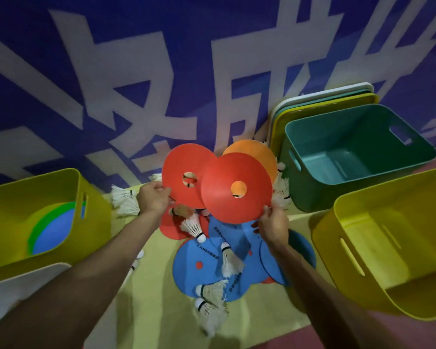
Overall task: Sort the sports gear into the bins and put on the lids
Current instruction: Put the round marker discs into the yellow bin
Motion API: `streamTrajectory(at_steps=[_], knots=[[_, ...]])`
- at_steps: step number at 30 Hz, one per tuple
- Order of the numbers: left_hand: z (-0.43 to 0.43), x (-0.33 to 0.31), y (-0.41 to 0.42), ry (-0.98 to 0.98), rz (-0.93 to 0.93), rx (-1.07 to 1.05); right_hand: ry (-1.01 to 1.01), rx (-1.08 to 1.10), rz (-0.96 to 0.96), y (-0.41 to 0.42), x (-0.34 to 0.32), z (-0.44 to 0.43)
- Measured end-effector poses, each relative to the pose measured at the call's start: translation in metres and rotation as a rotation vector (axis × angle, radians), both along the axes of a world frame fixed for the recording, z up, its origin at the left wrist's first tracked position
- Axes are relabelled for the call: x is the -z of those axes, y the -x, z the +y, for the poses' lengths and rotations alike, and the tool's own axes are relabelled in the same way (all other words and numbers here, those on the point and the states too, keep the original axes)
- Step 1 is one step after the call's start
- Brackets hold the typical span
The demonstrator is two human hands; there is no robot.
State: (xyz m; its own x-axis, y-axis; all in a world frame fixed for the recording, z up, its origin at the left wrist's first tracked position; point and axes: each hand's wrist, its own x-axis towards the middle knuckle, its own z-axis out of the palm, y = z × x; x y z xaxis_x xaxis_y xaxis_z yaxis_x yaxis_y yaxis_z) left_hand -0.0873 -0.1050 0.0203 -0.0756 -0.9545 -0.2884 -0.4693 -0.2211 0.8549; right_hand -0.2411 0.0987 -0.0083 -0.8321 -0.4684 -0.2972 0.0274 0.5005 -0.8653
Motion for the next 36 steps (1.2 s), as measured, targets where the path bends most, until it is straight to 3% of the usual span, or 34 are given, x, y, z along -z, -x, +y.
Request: streamTrajectory(at_steps=[9,15,20,25,36], knots=[[-0.035,-0.048,-0.094,0.139,0.128,-0.061,0.05,-0.01,0.068,-0.048,-0.034,-0.046],[-0.056,-0.083,-0.177,0.238,0.219,-0.185,0.09,-0.142,0.103,-0.103,-0.056,-0.096],[-0.074,-0.086,-0.254,0.277,0.184,-0.3,0.161,-0.187,0.105,-0.151,-0.074,-0.137],[-0.092,-0.073,-0.312,0.196,0.208,-0.399,0.243,-0.197,-0.062,-0.193,-0.085,-0.166],[-0.124,-0.034,-0.347,0.057,0.134,-0.339,0.303,-0.197,-0.137,-0.24,-0.094,-0.186]])
